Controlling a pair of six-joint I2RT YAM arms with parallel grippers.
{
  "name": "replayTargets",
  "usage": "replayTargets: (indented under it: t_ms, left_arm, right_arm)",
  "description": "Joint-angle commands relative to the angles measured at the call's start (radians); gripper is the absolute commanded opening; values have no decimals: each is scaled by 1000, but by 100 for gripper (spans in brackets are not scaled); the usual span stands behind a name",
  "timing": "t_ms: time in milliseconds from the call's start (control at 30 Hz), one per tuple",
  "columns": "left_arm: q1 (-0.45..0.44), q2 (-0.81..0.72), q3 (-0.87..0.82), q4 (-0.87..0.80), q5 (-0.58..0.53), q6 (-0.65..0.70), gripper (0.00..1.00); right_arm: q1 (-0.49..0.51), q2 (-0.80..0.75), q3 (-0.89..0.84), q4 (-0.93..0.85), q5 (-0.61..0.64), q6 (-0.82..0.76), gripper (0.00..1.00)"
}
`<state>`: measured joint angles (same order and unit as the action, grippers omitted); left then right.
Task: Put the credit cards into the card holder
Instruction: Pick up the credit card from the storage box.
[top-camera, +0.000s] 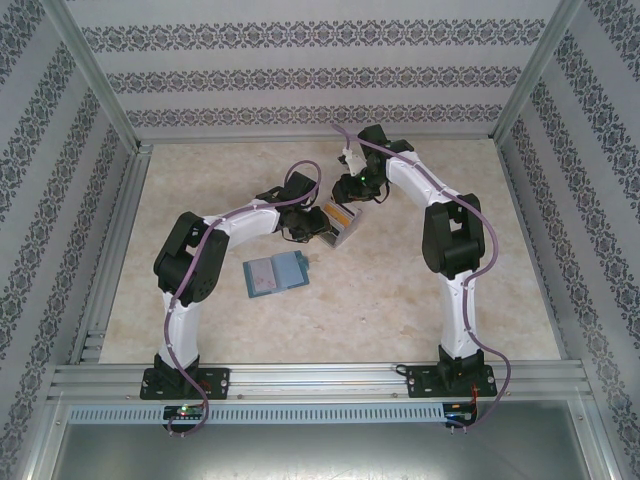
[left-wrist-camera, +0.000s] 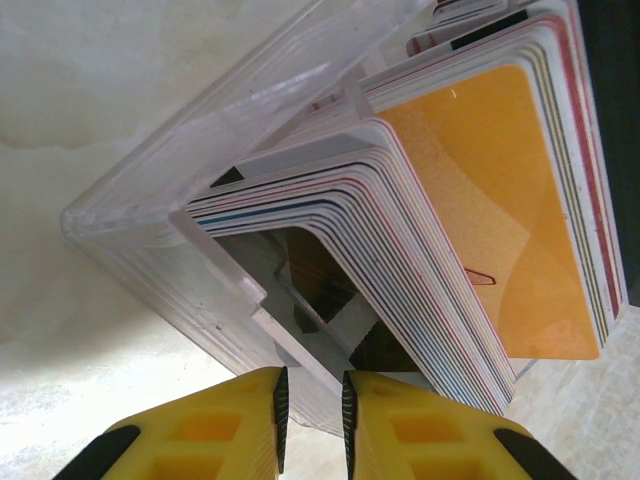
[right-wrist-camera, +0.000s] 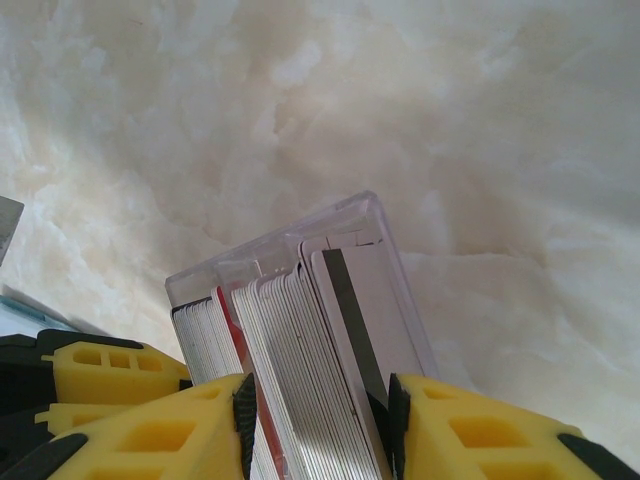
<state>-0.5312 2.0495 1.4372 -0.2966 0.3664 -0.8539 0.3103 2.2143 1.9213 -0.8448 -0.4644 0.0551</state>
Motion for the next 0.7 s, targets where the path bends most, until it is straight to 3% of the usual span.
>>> replayTargets:
  t_ms: [0, 667]
  left_arm:
    - [-12, 12, -23, 14, -11, -2, 25]
    - [-10, 11, -26, 19, -9, -4, 25]
  right_arm:
    - [11, -52, -12, 2, -43, 14, 42]
    - [7, -57, -7, -5, -46, 14, 35]
